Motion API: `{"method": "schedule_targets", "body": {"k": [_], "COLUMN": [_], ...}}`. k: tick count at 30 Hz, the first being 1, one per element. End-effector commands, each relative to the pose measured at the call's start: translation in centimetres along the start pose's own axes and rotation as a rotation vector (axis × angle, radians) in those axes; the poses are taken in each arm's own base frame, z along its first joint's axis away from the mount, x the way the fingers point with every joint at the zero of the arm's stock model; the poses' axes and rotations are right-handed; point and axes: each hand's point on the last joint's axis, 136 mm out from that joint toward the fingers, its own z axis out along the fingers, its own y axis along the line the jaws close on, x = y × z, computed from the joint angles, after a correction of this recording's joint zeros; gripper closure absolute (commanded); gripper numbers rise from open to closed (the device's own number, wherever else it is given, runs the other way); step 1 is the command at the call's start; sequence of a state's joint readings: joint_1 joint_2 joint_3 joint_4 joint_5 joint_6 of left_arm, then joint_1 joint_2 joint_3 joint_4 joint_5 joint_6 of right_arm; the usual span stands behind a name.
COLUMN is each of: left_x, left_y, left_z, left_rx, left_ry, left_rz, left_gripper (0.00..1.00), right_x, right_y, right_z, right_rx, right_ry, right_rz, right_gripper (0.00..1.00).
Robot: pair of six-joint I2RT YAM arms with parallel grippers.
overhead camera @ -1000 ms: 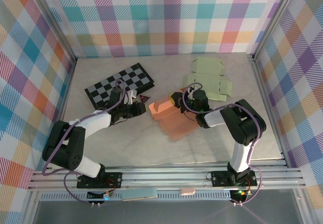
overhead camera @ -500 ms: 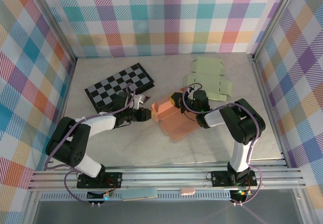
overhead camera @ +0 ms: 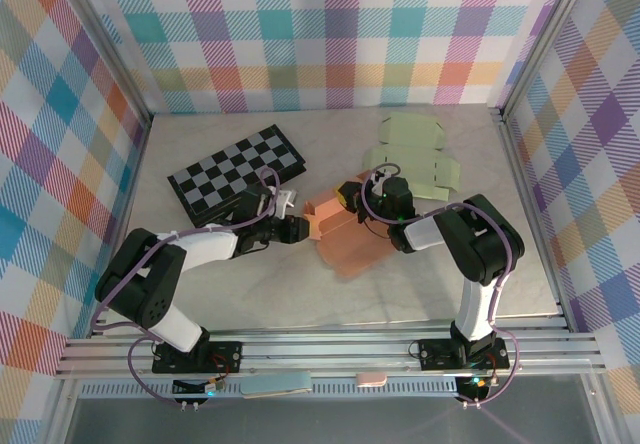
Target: Fold the paper box
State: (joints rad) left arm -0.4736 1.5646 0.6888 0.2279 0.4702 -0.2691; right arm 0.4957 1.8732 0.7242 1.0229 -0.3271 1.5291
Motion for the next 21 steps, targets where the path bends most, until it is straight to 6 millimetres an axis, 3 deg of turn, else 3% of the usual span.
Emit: {"method": "schedule_targets", "body": {"k": [1,21], "left_x": [-1.3,-2.9], "left_y": [-0.8,-0.5], "left_z": [0.4,2.1], "left_rx": [0.007,-0.164], "left_ry": [-0.048,-0.162], "left_rz": [0.024,0.033], "left_gripper": [0.68,0.66], "right_x": [-0.3,-0.5], "right_y": [0.5,-0.5], "right_z": [0.5,0.4], "right_rx": [-0.016,-0.029], "right_ry": [0.008,-0.037], "right_rz": [-0.001,0.032], "right_gripper": [1.0,1.0]}}
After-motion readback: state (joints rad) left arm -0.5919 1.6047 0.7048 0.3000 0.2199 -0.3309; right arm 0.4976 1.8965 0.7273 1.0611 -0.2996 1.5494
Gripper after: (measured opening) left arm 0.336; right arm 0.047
